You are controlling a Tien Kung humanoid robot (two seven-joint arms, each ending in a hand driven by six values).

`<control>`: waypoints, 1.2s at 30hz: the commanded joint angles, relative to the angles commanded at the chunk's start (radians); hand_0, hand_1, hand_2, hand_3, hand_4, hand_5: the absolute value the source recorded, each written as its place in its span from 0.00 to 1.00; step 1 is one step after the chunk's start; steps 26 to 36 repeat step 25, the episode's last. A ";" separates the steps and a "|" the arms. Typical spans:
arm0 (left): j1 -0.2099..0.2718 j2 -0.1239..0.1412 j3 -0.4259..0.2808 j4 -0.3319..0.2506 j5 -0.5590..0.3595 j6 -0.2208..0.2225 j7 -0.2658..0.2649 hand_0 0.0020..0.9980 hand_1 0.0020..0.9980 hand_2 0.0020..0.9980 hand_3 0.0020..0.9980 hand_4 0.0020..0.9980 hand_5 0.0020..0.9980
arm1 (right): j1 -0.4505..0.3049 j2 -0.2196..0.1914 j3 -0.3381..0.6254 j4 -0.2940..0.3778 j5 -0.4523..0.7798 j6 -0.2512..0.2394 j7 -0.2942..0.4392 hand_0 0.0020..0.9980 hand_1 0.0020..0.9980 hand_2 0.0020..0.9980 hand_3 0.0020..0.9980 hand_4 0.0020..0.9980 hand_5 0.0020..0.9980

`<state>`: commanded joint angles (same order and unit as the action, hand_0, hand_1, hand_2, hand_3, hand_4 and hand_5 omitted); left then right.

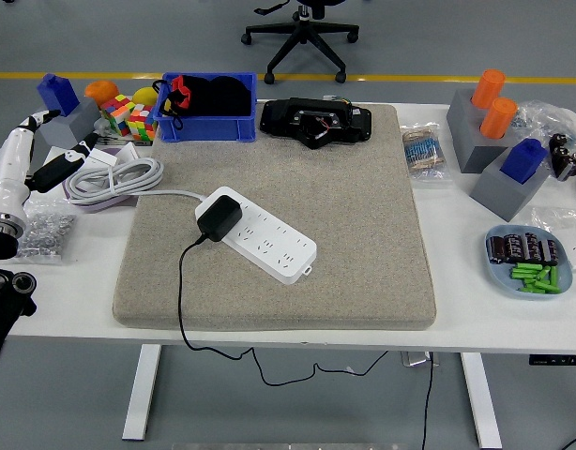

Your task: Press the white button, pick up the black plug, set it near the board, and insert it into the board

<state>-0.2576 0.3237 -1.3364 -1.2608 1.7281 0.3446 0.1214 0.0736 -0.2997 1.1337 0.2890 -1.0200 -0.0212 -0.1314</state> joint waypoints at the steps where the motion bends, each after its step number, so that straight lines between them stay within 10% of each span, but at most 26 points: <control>1: -0.001 0.000 0.000 0.000 0.000 0.000 0.000 1.00 0.96 0.92 0.87 0.87 0.70 | 0.001 0.000 0.000 0.000 0.000 0.000 0.000 0.63 0.62 0.61 0.59 0.67 0.41; 36: -0.004 0.001 0.002 -0.004 -0.001 -0.002 0.002 1.00 0.96 0.92 0.87 0.87 0.70 | 0.004 -0.002 -0.010 0.000 0.004 0.000 -0.001 0.63 0.62 0.61 0.60 0.67 0.41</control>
